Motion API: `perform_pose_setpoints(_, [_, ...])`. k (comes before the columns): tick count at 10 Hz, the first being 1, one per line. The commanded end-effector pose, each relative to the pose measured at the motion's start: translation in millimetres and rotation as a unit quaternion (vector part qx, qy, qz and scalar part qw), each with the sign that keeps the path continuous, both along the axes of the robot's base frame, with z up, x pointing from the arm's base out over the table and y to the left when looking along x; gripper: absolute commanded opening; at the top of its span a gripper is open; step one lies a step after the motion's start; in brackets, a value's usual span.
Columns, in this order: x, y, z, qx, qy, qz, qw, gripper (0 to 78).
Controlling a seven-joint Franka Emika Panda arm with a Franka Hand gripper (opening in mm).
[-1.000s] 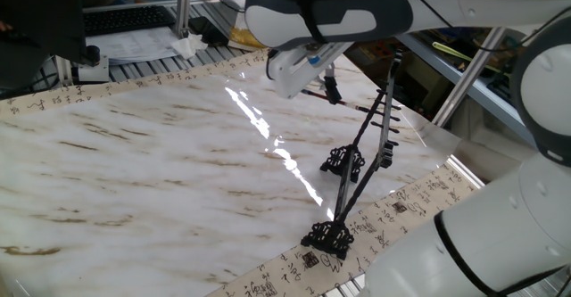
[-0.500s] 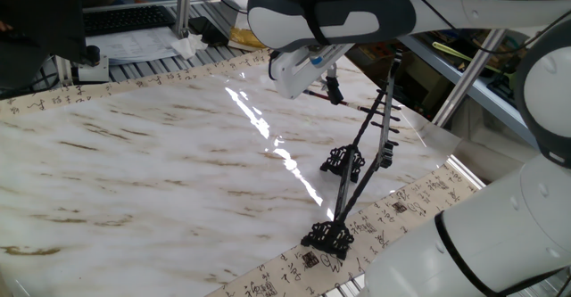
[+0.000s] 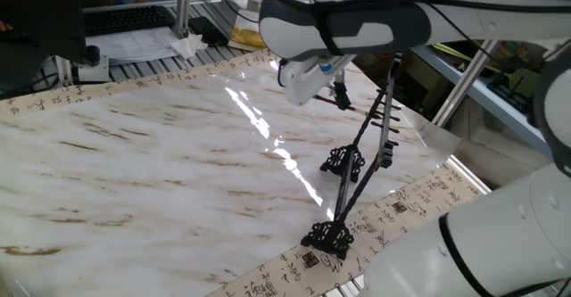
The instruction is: Place the brush on the pen rack
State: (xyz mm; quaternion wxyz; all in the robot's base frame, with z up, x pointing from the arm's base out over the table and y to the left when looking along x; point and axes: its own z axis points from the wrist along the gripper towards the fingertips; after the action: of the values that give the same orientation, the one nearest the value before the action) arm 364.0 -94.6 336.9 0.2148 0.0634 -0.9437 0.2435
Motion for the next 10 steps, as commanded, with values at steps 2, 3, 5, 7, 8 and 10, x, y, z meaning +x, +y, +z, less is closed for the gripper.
perform_pose_setpoints(2, [3.4, -3.6, -1.5, 0.0, -0.002, 0.001, 1.0, 1.1])
perform_pose_setpoints(3, [4.2, -3.7, -1.2, 0.0, 0.0, -0.001, 1.0, 1.1])
perform_pose_setpoints(5, [6.2, -3.4, -0.2, -0.001, 0.001, -0.003, 1.0, 1.1])
perform_pose_setpoints(7, [8.4, -2.9, 0.6, -0.004, 0.001, -0.016, 0.9999, 1.1])
perform_pose_setpoints(8, [9.0, -2.0, 0.0, -0.002, 0.001, -0.024, 0.9997, 1.1])
perform_pose_setpoints(10, [9.1, -1.8, -0.1, -0.004, -0.001, -0.03, 0.9995, 1.1])
